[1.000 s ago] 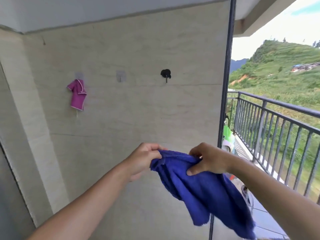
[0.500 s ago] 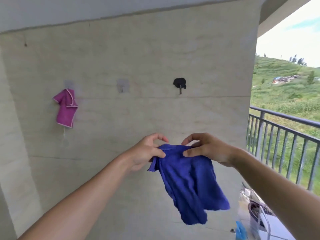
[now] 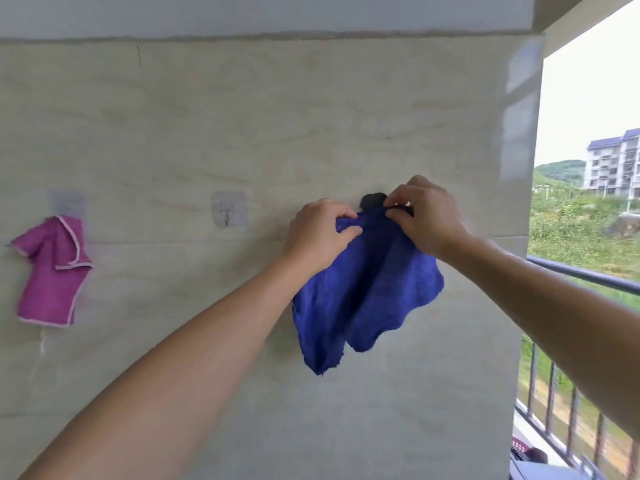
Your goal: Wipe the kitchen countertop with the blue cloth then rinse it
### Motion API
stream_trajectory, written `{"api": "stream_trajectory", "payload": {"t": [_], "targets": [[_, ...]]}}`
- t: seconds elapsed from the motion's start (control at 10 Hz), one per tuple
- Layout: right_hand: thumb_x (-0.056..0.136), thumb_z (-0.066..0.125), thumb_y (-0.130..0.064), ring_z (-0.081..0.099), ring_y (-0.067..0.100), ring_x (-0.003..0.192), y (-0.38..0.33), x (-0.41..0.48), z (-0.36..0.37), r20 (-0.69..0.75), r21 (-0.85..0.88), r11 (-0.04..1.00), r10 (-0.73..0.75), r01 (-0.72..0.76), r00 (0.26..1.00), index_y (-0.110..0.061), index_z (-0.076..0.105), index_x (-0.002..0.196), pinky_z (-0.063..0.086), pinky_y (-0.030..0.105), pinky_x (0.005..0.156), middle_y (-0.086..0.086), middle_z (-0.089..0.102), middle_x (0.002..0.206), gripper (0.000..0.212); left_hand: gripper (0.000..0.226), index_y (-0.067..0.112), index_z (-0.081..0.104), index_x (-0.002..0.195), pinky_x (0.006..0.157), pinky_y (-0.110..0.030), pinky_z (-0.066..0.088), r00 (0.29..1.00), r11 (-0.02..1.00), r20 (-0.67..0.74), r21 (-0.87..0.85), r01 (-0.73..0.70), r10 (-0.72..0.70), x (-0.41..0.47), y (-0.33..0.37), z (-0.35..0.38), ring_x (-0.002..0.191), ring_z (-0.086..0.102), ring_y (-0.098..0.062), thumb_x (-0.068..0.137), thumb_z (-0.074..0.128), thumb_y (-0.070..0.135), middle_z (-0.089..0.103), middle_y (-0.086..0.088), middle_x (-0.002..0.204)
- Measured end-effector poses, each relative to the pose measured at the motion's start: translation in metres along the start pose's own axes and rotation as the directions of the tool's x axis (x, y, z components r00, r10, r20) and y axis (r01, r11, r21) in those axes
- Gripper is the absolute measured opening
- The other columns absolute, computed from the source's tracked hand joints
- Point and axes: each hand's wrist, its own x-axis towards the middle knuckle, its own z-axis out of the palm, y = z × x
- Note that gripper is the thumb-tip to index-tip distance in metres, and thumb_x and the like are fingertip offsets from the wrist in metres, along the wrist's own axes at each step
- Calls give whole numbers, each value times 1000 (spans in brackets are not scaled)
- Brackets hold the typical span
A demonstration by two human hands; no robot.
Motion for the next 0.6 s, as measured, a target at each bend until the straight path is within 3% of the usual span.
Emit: {"api": "stream_trajectory", "payload": {"t": [0.1,0.2,0.3,0.4,0.5,0.6], "targets": [[89,59,-22,55,29,89,8,-1,13,-104,-358,923,-192,143,976,-20,70,93,40,36,69,1,65,91,11,22,20,70,109,74,-35,44,998,967,-51,253,-24,38,9,5,13,92,60,-31,91,61,30,60,-5,105],[83,59,-14,58,32,81,10,-18,20,-139,-378,909,-245,177,960,-18,72,93,42,36,66,2,67,84,17,23,17,64,110,70,-37,42,995,923,-37,380,-69,89,-3,10,29,93,62,-34,94,54,29,63,-5,107],[85,51,-19,62,31,86,3,-28,22,-21,-86,996,15,-17,1000,-17,72,98,48,35,69,1,69,95,24,26,17,64,114,74,-38,46,997,967,-51,251,-36,51,-26,4,45,96,62,-31,92,57,29,67,-3,110],[85,53,-45,61,25,78,-2,-28,24,22,58,986,154,-155,988,-20,67,88,51,38,70,-3,69,81,29,37,23,59,121,76,-39,52,995,997,-75,4,73,-73,-58,-5,66,91,65,-28,85,64,25,70,0,104],[87,57,-46,60,27,79,-8,-35,39,-9,77,973,219,-218,976,-19,62,97,49,38,70,0,68,83,29,29,26,57,111,67,-41,53,983,971,-43,-172,167,-177,-89,-12,89,76,65,-22,82,60,22,70,7,86],[90,56,-38,60,29,82,-8,-43,46,-30,149,960,246,-239,969,-16,60,104,47,38,72,2,68,86,27,31,31,55,109,66,-39,53,968,938,-7,-249,240,-250,-103,-10,101,73,65,-18,80,53,23,70,11,83]]}}
